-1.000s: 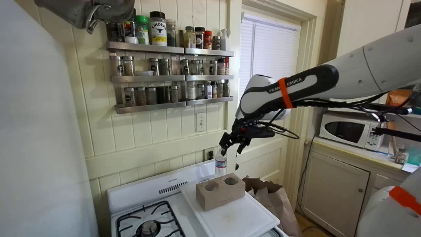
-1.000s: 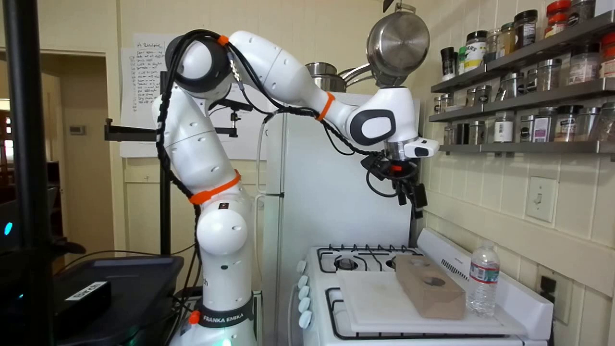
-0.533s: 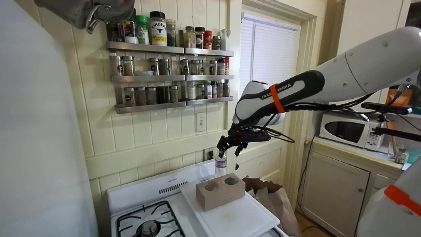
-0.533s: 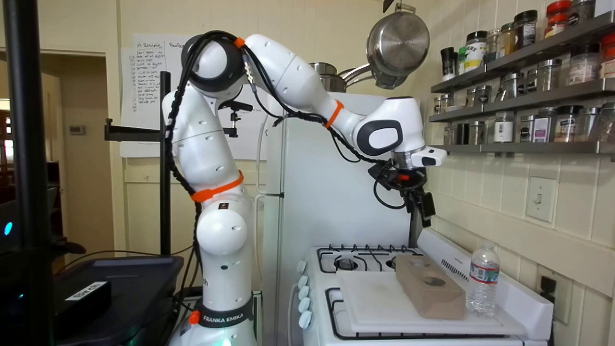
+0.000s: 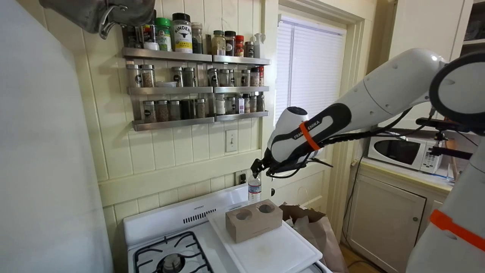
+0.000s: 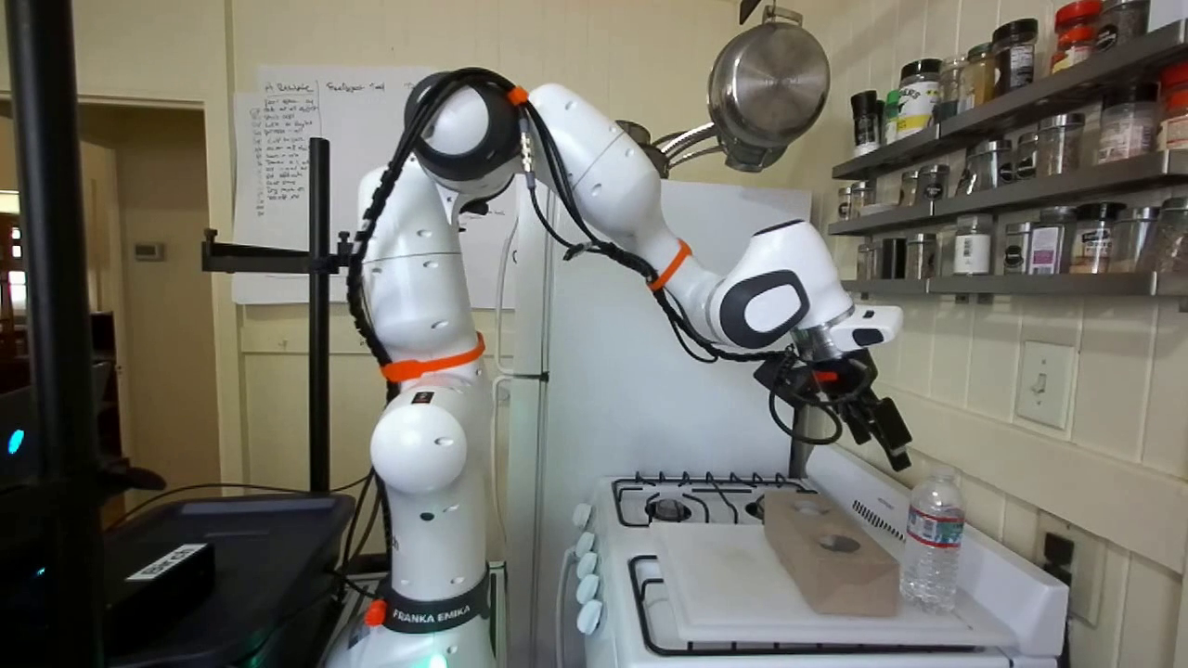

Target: Pick the water bottle and put it in the cup holder

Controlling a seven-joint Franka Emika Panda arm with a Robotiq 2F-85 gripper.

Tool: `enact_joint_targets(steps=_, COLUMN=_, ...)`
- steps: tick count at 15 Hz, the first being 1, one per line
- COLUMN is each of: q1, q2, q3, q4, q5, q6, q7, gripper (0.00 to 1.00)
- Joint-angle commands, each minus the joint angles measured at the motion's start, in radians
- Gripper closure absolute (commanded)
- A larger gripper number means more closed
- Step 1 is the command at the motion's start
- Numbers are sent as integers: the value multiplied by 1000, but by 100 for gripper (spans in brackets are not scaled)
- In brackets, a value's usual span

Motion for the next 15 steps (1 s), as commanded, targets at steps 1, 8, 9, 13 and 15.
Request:
enact_joint_targets(steps=1, q1=-54, q2=91, q3=37, q4=55, q5=-146, q6=50, q7=123, gripper=0)
enact_joint_targets(steps=8, q1=-54, q2=175, q3=33, q4=161, q5=-331, q6=34, q7=245, gripper=0)
enact_joint_targets(steps=9, q1=-51, q2=186, q3=31, q4=173, q5=-340, q6=32, q7=250, gripper=0)
enact_joint_targets(steps=13, q1=-44, q2=226, q3=27, q4=212, q5=-355, q6=27, q7=261, gripper=11)
enact_joint_targets(steps=15, q1=-41, q2=243, q3=26, q4=230, q5=-358, q6=28, q7=260, gripper=17)
